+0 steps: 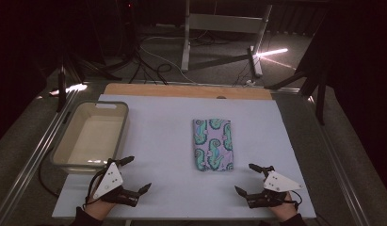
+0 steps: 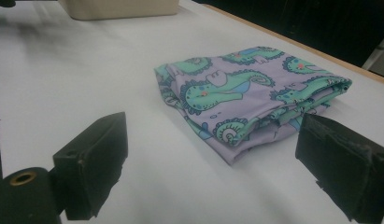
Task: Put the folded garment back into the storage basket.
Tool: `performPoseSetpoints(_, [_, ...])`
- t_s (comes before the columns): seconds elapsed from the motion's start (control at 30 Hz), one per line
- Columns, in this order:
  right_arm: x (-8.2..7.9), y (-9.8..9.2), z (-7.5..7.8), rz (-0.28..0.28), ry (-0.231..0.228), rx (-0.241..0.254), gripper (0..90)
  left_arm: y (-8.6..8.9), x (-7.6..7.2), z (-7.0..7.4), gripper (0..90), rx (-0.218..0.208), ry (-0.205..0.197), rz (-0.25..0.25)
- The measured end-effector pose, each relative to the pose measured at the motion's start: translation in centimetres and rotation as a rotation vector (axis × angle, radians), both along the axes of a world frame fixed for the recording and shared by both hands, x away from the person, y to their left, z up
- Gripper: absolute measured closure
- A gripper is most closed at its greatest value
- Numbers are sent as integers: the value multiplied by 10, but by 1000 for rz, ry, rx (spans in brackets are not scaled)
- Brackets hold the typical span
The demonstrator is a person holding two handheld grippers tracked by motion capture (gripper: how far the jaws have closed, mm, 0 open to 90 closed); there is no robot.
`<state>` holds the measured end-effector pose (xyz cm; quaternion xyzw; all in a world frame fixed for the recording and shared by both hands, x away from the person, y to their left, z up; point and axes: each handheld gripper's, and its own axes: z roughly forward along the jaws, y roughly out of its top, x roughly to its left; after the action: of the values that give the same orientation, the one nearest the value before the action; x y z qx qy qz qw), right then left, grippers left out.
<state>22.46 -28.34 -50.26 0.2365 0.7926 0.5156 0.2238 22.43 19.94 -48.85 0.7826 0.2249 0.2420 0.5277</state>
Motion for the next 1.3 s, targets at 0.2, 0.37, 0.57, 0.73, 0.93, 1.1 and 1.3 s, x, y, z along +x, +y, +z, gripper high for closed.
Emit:
performPoseSetpoints(0.2, [-1,-1,1,1,-2,1,94,-3,0,-1,0,17,4,-17])
performPoseSetpoints(0.37, [-1,1,1,10,0,-10,94,-2,0,-2,0,17,9,-15])
performPoseSetpoints(0.57, [0,2,1,23,-4,-17,94,-1,-1,-1,0,9,8,-25])
performPoseSetpoints(0.73, [-2,7,4,31,-2,-20,95,-1,-4,2,0,4,8,-33])
performPoseSetpoints(0.93, [-7,9,11,26,-10,-23,95,-5,-5,6,0,11,11,-54])
performPoseSetpoints(1.1, [-9,11,20,24,-16,-35,96,-8,-4,12,0,-3,29,-80])
performPoseSetpoints(1.3, [-15,13,35,22,-21,-40,96,-13,-3,20,0,-16,51,-112])
